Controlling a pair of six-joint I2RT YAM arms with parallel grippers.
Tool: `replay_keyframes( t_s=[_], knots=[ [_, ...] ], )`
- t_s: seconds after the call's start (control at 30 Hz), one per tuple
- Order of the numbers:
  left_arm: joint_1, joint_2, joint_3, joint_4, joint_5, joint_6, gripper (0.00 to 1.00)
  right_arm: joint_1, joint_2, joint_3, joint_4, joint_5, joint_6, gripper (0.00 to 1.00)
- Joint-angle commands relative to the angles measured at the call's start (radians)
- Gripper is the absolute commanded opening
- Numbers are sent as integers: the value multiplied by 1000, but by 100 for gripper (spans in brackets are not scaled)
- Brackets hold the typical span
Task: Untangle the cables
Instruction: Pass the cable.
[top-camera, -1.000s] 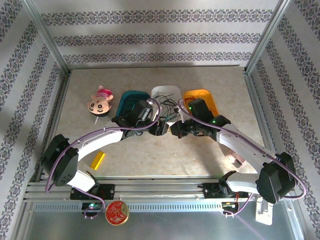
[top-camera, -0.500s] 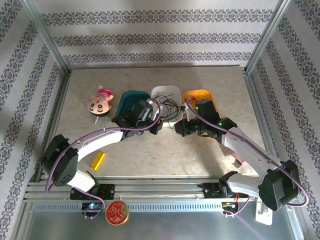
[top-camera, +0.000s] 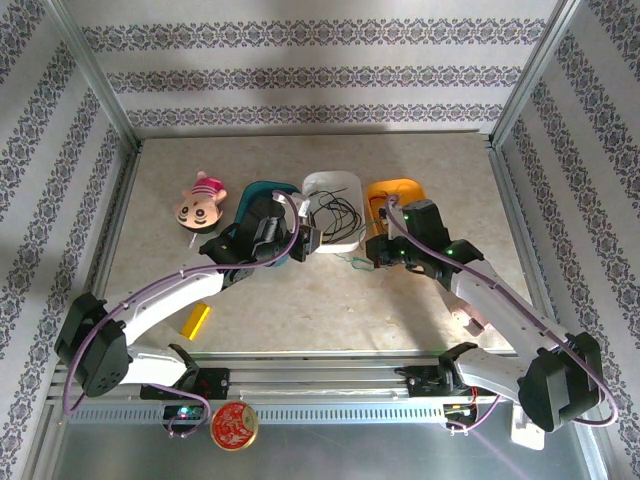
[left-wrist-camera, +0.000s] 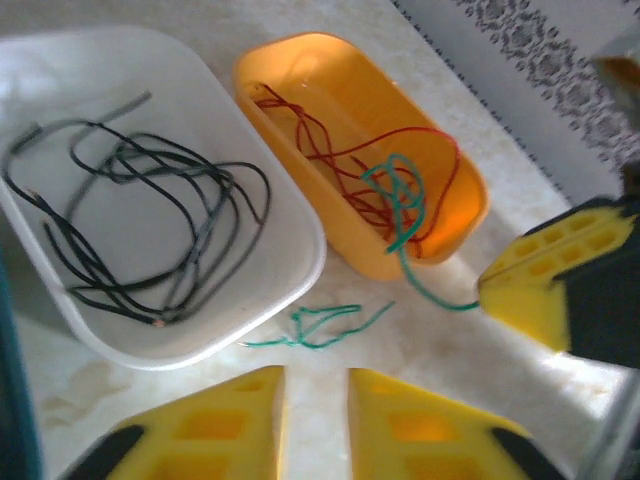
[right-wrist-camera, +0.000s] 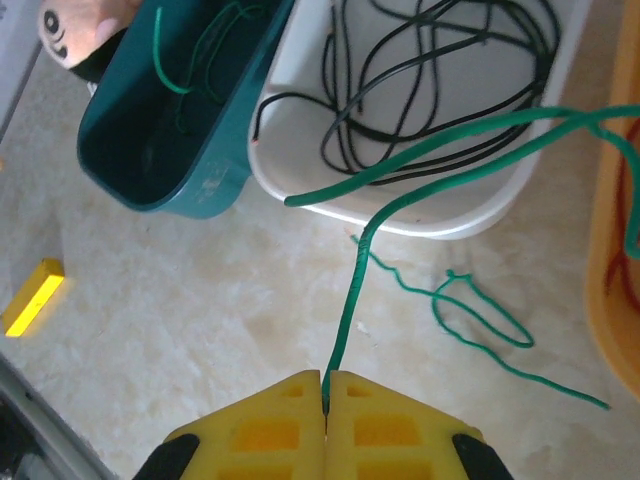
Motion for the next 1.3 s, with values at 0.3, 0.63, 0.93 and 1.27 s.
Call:
replay_keyframes(
  t_s=[0.3,0.63,0.93,1.27],
  knots=[
    [6,151,128,9,274,30,60,103,22,59,21,-168,-47,3],
    [6,178,127,17,195,29,13,105,-5,66,20,-181,-43,3],
    [12,120,104,9,-52,23,0,97,-32,38,25,-120,-35,3],
    [92,-24,-37,117,-150,-61,0,-6,-76,-8,38,-68,1,3]
  ],
)
